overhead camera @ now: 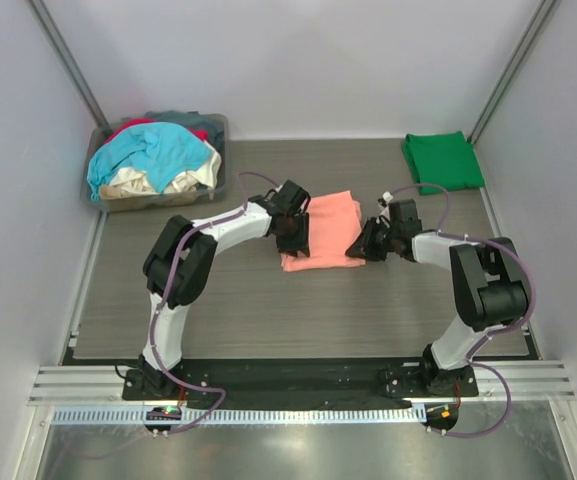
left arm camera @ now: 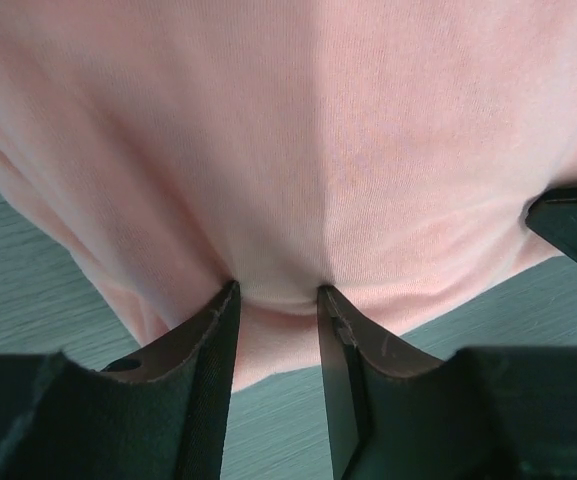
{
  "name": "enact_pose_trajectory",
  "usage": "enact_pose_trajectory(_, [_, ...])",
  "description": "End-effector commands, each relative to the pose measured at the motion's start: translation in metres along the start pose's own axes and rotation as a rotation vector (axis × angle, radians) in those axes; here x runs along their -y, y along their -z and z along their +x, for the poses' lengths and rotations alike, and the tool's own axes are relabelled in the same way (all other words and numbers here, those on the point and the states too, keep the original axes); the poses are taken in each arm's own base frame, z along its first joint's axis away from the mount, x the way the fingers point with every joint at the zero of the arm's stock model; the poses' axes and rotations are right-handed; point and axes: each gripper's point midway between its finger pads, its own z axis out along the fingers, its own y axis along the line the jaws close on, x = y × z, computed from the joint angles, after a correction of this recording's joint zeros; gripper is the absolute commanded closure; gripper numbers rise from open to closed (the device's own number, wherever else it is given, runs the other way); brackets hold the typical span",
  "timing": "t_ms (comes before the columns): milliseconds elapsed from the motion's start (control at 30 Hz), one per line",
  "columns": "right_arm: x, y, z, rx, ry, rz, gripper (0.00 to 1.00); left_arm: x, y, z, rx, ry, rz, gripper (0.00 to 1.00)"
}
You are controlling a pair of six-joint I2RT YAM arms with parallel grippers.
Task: Fold and stack the t-shirts
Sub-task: Fold the tshirt
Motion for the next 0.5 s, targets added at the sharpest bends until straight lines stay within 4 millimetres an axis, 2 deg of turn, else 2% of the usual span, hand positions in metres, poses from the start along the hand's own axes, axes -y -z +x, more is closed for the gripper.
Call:
enact_pose_trajectory(0, [0.020,0.005,0.024,-0.022,-0.011,0.062,0.80,-0.049,-0.020,0.020,-0.056,-0.036,-0.154,0.62])
enact_pose_trajectory(33, [0.019,0.007,0.023,-0.015,-0.004,0.061,0.80,-0.053,-0.018,0.022,-0.061,-0.053,-0.167,0.62])
enact_pose_trajectory(100, [0.013,0.015,0.018,-0.002,0.004,0.060,0.80,-0.058,-0.006,0.011,-0.019,-0.075,-0.213,0.62])
enact_pose_trajectory(133, [0.014,0.019,0.022,-0.019,-0.003,0.083,0.80,-0.061,0.002,0.011,-0.028,-0.097,-0.237,0.62])
enact_pose_trajectory(167, [0.009,0.024,0.012,0.007,0.014,0.096,0.77,-0.060,0.010,0.001,0.000,-0.110,-0.253,0.62])
enact_pose_trajectory(200, [-0.001,0.034,0.003,0.043,0.033,0.087,0.74,-0.058,0.025,-0.004,0.010,-0.124,-0.261,0.61])
enact_pose_trajectory(267, [-0.020,0.048,-0.009,0.081,0.061,0.071,0.68,-0.053,0.043,-0.015,0.035,-0.153,-0.264,0.58])
enact_pose_trajectory(300, [-0.029,0.055,-0.017,0.104,0.072,0.055,0.62,-0.042,0.061,-0.033,0.089,-0.160,-0.250,0.57])
enact_pose_trajectory(367, [-0.058,0.074,-0.039,0.171,0.104,0.001,0.59,-0.034,0.079,-0.042,0.113,-0.177,-0.240,0.53])
enact_pose_trajectory(433, [-0.075,0.083,-0.052,0.201,0.124,-0.040,0.55,-0.021,0.100,-0.059,0.172,-0.183,-0.212,0.51])
enact_pose_trajectory(467, [-0.086,0.085,-0.066,0.222,0.136,-0.059,0.54,-0.016,0.105,-0.064,0.188,-0.186,-0.202,0.47])
